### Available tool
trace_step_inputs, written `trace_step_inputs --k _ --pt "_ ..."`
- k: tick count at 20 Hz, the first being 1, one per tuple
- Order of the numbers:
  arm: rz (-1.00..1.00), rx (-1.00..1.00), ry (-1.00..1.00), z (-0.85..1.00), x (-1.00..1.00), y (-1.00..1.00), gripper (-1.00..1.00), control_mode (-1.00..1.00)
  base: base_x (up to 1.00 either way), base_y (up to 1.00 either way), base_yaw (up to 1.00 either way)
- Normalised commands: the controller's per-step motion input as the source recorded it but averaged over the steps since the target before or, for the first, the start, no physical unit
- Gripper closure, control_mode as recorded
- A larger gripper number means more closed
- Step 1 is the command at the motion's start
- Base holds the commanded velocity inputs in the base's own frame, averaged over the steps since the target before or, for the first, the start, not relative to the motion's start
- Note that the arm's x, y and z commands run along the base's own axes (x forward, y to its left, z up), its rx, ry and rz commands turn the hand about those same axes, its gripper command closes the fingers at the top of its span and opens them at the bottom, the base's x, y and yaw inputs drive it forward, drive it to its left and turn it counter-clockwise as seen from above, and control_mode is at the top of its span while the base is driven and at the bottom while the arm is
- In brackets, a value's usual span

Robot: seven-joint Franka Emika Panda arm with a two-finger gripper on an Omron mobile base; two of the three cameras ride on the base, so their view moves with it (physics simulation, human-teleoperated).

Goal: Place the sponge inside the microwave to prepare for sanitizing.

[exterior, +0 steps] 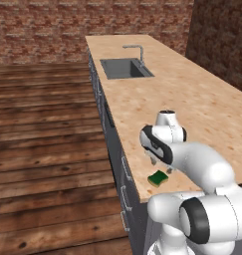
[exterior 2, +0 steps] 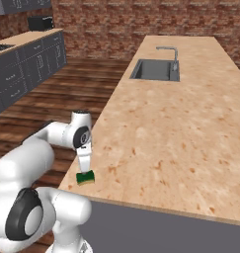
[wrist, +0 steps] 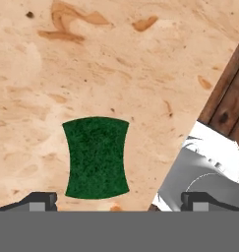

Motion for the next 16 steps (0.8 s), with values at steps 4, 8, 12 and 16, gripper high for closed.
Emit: trace_step_inputs --k 4,8,12,16 --pt "0.00 0.01 0.08 -0.23 0.05 0.00 -1.00 -1.00 0.00 0.00 0.00" --pt "0.00 0.00 0.02 -0.21 0.06 0.00 -1.00 -1.00 0.00 0.00 0.00" --pt "0.00 0.00 0.00 -0.21 0.09 0.00 -1.00 -1.00 0.00 0.00 0.00" --pt "0.00 0.00 0.00 -0.21 0.05 0.00 -1.00 -1.00 0.00 0.00 0.00"
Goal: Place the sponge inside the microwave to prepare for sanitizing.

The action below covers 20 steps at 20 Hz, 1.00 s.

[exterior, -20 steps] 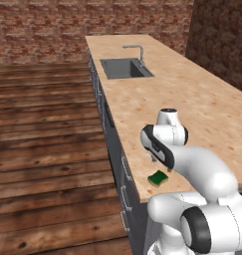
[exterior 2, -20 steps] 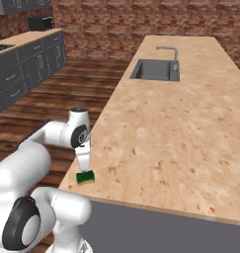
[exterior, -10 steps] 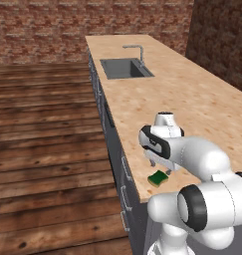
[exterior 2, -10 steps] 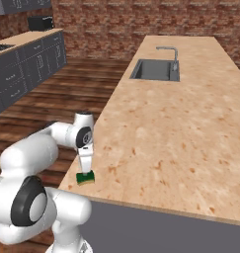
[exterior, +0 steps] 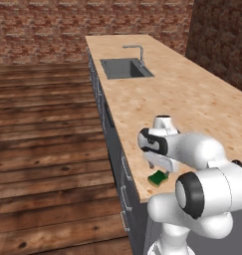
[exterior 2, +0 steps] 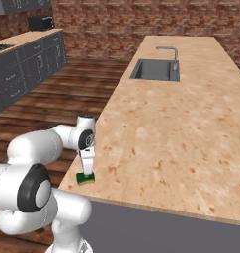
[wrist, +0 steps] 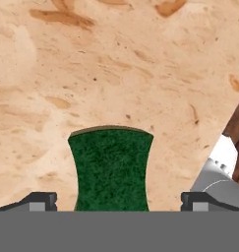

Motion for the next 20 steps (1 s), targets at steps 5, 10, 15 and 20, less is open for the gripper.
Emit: trace_step_inputs --k 5,10,15,20 --pt "-0.02 0.01 0.00 -0.21 0.00 0.00 -1.00 -1.00 0.00 0.00 0.00" --pt "-0.04 0.00 0.00 -0.20 0.00 0.00 -1.00 -1.00 0.00 0.00 0.00" --pt "-0.05 0.00 0.00 -0.21 0.00 0.00 -1.00 -1.00 0.00 0.00 0.00" --pt "-0.05 0.00 0.00 -0.21 0.00 0.00 -1.00 -1.00 0.00 0.00 0.00"
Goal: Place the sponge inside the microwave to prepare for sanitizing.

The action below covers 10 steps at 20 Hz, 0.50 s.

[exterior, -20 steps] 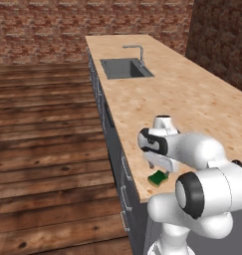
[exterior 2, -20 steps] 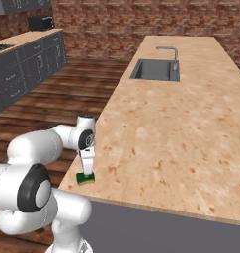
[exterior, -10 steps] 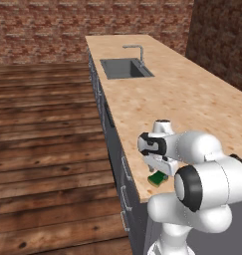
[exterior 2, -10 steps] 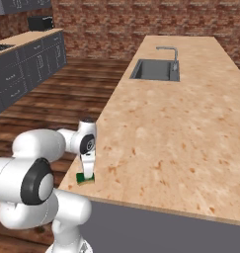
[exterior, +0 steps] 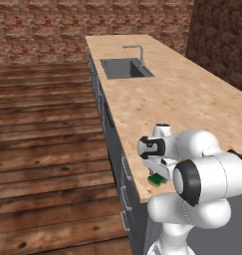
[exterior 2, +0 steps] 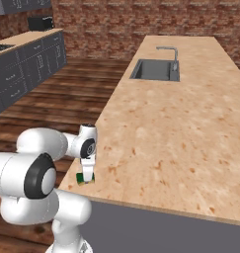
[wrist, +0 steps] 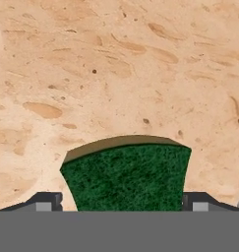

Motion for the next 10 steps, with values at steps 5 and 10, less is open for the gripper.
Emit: trace_step_inputs --k 5,10 --pt "-0.02 0.00 0.00 -0.20 0.04 0.00 -1.00 -1.00 0.00 0.00 0.00" --pt "-0.03 0.00 0.00 -0.28 -0.02 0.00 1.00 -1.00 0.00 0.00 0.00"
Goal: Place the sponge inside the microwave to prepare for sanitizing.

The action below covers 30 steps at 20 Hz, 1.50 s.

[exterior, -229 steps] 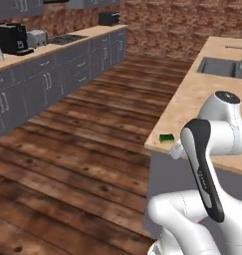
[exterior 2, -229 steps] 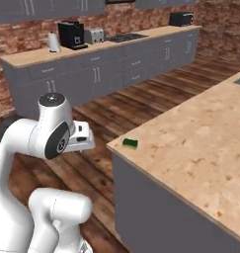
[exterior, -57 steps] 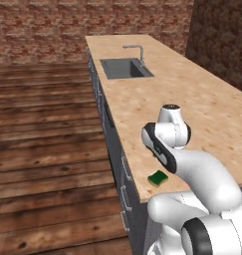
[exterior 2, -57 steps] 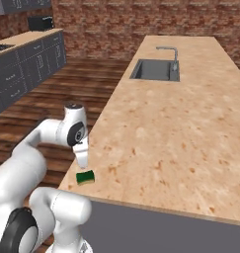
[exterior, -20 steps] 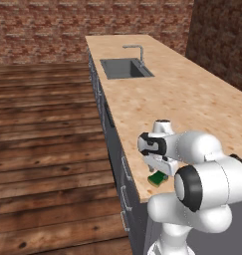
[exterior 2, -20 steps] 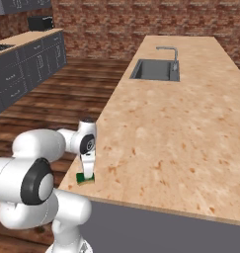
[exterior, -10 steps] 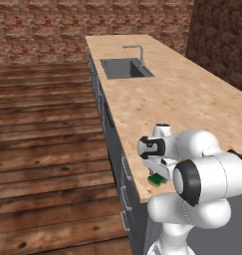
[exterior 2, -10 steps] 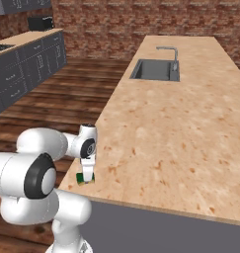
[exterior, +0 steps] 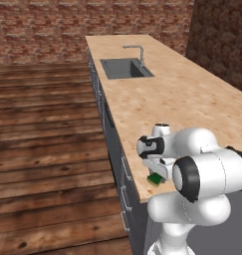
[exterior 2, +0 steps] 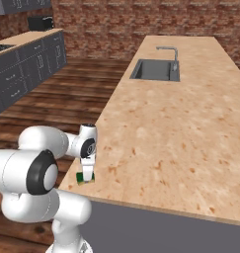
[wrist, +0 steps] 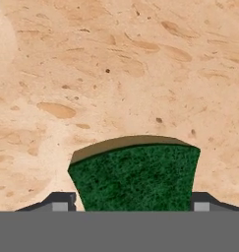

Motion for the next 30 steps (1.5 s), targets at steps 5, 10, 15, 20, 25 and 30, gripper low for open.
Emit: trace_step_inputs --k 5,10,15,20,25,30 --pt "-0.07 0.00 -0.03 -0.38 -0.15 0.00 1.00 -1.00 0.00 0.00 0.00" --pt "-0.08 0.03 -0.13 -0.32 -0.19 -0.04 1.00 -1.00 0.00 0.00 0.00" --pt "-0.08 0.05 -0.12 -0.13 -0.15 -0.11 1.00 -1.00 0.00 0.00 0.00" --pt "-0.06 0.01 0.13 0.42 -0.03 -0.10 1.00 -1.00 0.00 0.00 0.00" --pt "0.00 0.00 0.18 0.64 -0.01 -0.08 1.00 -1.00 0.00 0.00 0.00" --pt "0.04 0.00 0.11 0.47 -0.19 -0.13 1.00 -1.00 0.00 0.00 0.00"
